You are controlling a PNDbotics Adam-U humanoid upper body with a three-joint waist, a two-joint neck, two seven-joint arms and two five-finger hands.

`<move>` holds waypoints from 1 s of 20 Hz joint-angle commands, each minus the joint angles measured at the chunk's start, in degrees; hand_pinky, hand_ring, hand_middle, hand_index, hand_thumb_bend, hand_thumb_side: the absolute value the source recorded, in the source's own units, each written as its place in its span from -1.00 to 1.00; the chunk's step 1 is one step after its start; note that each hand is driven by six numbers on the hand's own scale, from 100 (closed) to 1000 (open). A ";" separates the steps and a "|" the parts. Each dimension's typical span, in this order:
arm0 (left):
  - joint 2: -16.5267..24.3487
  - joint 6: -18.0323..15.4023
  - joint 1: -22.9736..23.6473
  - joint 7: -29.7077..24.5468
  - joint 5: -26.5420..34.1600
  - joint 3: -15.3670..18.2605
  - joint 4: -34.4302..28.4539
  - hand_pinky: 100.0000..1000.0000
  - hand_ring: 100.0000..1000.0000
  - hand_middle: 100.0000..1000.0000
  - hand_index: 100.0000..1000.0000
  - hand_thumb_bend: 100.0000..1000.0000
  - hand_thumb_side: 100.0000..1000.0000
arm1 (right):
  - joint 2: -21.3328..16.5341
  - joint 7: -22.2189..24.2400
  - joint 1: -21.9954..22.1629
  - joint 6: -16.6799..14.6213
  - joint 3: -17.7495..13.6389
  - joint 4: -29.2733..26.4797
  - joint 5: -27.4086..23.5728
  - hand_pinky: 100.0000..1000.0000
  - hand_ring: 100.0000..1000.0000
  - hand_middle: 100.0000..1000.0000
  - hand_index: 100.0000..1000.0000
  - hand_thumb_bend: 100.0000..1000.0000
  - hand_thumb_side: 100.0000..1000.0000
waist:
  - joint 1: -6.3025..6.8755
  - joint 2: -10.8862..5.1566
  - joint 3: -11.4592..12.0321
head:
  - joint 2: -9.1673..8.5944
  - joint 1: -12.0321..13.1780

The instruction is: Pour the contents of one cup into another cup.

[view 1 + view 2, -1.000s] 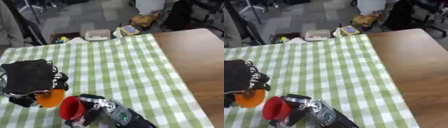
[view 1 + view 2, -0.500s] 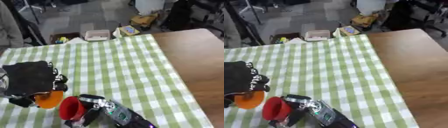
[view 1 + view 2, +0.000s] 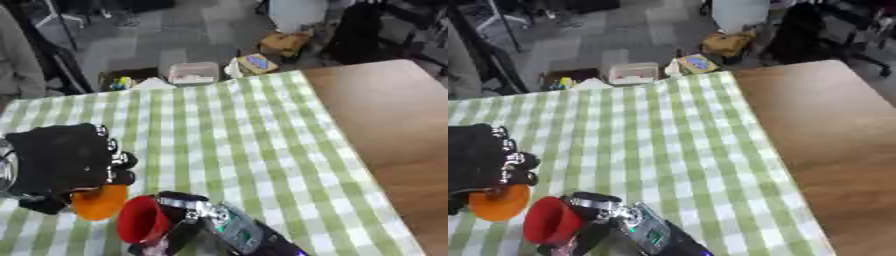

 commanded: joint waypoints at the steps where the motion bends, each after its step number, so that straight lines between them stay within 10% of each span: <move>1: 0.57 0.11 -1.16 0.96 -0.39 0.82 -0.83 -1.00 -1.00 -0.84 0.22 0.08 -0.97 | -0.27 0.12 -0.38 0.03 0.03 -0.20 0.27 -0.38 -0.66 -0.90 -0.20 -1.00 -0.98 | -0.02 -0.92 0.07 | -0.58 -0.14; 20: 0.61 0.72 -1.20 2.36 -1.20 1.18 -1.30 -1.00 -1.00 -0.83 0.19 -0.45 -0.87 | -0.41 0.24 -0.43 0.00 -0.09 -0.15 0.23 -0.38 -0.65 -0.90 -0.21 -1.00 -0.96 | -0.09 -0.93 0.07 | -0.69 -0.04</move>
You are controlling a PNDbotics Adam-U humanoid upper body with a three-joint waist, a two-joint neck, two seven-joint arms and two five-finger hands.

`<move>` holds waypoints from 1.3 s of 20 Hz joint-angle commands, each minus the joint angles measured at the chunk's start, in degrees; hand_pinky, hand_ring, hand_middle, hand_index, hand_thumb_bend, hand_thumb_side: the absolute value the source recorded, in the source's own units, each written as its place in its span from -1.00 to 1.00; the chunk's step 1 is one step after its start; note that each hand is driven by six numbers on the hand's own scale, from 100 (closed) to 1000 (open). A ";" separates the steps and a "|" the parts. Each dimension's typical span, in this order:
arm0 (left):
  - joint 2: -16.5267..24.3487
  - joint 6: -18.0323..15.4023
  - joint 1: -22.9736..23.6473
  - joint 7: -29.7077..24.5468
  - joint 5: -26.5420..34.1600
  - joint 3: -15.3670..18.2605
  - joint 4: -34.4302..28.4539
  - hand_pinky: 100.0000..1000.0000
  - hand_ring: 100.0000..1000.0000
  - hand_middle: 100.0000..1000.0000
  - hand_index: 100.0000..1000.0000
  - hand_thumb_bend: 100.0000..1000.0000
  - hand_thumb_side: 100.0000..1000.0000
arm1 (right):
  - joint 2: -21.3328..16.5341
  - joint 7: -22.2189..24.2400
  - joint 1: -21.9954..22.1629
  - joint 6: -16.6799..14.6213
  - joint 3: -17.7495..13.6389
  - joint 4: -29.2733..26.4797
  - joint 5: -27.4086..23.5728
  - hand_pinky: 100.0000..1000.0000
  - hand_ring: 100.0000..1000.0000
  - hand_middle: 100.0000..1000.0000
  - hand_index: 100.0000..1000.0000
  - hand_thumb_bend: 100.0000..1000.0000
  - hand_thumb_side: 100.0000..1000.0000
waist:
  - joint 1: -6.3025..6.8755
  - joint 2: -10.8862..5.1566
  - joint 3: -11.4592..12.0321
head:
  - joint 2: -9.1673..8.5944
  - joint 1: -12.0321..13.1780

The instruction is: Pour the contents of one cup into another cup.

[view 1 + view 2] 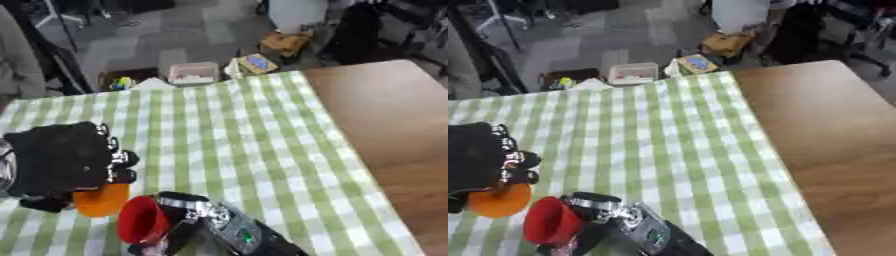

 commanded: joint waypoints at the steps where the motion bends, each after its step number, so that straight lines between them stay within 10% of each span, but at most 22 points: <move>1: 0.61 0.25 -1.24 0.53 -0.57 1.20 -1.17 -1.00 -1.00 -0.84 0.18 -0.46 -0.86 | -0.41 0.21 -0.44 -0.01 -0.08 -0.14 0.26 -0.38 -0.65 -0.90 -0.21 -1.00 -0.96 | -0.05 -0.94 0.07 | -0.68 0.00; 26: -0.58 0.16 -1.25 6.42 -14.81 0.11 -4.30 -1.00 -1.00 -1.00 0.04 0.06 -0.86 | -0.41 0.41 -0.41 -0.17 -0.35 0.07 0.34 -0.38 -0.65 -0.90 -0.22 -1.00 -0.97 | 0.01 -0.88 0.00 | -0.77 -0.07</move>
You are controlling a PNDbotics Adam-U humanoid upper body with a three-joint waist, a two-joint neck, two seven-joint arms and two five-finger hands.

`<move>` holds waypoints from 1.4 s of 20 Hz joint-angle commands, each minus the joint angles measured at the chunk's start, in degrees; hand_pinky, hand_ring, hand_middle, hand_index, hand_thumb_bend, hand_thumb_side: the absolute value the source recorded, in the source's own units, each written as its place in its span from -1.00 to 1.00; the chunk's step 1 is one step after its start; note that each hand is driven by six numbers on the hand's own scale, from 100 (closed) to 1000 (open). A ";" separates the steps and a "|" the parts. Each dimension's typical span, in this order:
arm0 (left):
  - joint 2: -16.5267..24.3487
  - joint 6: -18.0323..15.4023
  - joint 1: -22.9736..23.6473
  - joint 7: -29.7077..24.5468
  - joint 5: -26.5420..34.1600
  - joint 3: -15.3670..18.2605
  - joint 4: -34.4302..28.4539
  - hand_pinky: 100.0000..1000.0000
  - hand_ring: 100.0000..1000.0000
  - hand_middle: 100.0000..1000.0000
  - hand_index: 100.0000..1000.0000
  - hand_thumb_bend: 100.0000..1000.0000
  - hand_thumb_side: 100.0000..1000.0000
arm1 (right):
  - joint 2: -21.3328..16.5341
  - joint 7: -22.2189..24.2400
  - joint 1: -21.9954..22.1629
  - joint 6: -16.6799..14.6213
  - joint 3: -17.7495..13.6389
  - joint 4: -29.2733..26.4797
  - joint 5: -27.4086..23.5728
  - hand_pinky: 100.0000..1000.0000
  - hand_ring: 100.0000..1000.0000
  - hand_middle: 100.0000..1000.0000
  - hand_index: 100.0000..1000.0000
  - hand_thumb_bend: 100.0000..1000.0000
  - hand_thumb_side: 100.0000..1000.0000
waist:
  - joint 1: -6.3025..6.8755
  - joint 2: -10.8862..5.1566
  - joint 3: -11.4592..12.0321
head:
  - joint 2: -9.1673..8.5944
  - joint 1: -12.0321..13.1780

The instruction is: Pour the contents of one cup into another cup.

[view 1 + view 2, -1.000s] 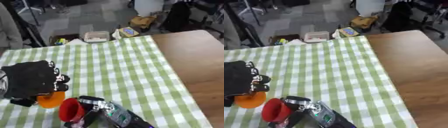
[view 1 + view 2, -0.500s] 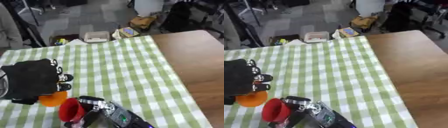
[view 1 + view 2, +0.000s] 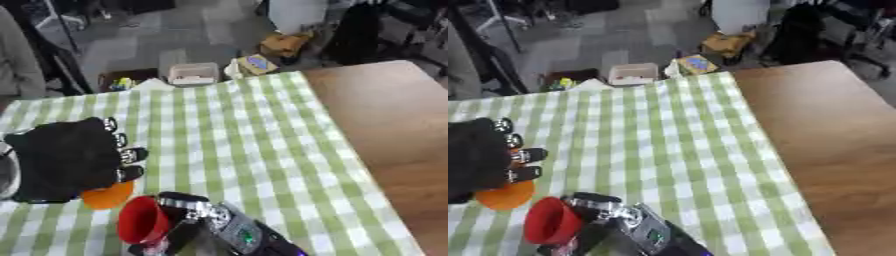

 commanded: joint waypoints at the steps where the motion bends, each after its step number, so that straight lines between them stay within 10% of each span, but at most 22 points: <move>1: 0.32 0.00 -0.83 1.05 -2.50 0.22 -0.92 -1.00 -1.00 -1.00 0.04 0.08 -0.86 | -0.42 0.29 -0.39 -0.06 -0.31 -0.06 0.35 -0.38 -0.65 -0.90 -0.22 -1.00 -0.97 | 0.01 -0.78 0.02 | -0.74 -0.09; 28: -1.53 -0.93 0.42 7.04 -16.19 -1.80 1.02 -1.00 -1.00 -1.00 0.01 0.31 -0.85 | -0.42 0.43 -0.13 -0.18 -0.64 0.08 0.53 -0.39 -0.65 -0.90 -0.22 -1.00 -0.97 | 0.11 -0.77 0.02 | -1.08 -0.40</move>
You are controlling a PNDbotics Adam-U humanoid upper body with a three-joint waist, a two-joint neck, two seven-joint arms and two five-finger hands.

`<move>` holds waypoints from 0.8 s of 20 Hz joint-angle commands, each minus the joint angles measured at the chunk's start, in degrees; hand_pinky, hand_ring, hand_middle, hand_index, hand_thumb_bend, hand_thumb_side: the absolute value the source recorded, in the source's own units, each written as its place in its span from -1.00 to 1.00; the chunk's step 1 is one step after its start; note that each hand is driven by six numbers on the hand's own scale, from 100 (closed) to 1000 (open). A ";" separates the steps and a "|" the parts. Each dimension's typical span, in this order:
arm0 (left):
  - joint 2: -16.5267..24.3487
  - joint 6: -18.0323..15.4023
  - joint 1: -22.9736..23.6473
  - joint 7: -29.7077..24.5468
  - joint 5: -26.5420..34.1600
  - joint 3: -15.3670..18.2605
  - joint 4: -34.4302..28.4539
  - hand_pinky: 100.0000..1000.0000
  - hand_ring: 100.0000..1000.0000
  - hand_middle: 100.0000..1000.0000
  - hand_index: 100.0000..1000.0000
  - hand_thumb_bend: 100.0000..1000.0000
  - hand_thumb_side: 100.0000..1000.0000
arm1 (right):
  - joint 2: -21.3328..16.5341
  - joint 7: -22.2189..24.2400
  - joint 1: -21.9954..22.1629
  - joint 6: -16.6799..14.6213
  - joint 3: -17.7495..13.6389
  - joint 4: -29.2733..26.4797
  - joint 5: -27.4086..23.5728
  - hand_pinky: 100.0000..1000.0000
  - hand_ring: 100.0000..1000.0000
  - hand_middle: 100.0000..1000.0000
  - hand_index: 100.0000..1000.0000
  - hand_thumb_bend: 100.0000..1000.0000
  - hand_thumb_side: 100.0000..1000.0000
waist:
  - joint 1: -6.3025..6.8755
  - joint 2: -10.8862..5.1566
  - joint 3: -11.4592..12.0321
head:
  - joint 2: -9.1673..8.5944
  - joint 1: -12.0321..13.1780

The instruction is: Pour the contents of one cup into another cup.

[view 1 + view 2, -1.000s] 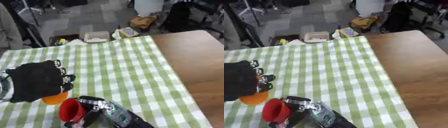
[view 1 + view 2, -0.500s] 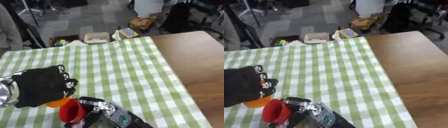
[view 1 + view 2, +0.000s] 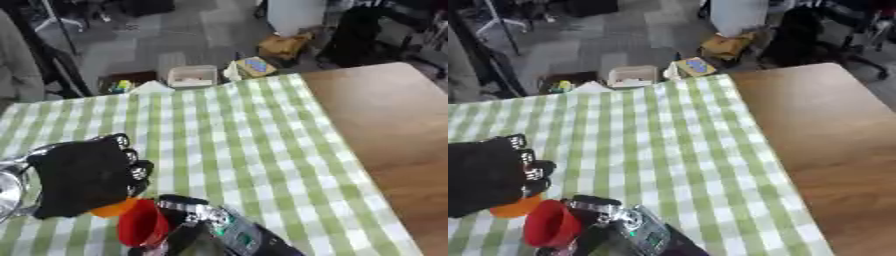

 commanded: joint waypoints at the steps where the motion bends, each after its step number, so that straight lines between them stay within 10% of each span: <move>1: 0.42 -0.05 -0.52 1.00 -1.78 0.43 -0.42 -1.00 -1.00 -1.00 0.01 0.32 -0.85 | -0.42 0.22 -0.35 0.01 -0.28 0.09 0.53 -0.39 -0.65 -0.90 -0.22 -1.00 -0.97 | 0.07 -0.77 0.03 | -0.63 -0.17; 16: -0.19 1.33 -0.06 6.74 -8.01 0.65 -2.64 -1.00 -1.00 -1.00 -0.16 0.48 -0.83 | -0.41 0.29 -0.45 -0.09 -0.55 0.23 0.63 -0.40 -0.65 -0.90 -0.23 -1.00 -0.97 | 0.09 -0.75 0.00 | -0.90 -0.53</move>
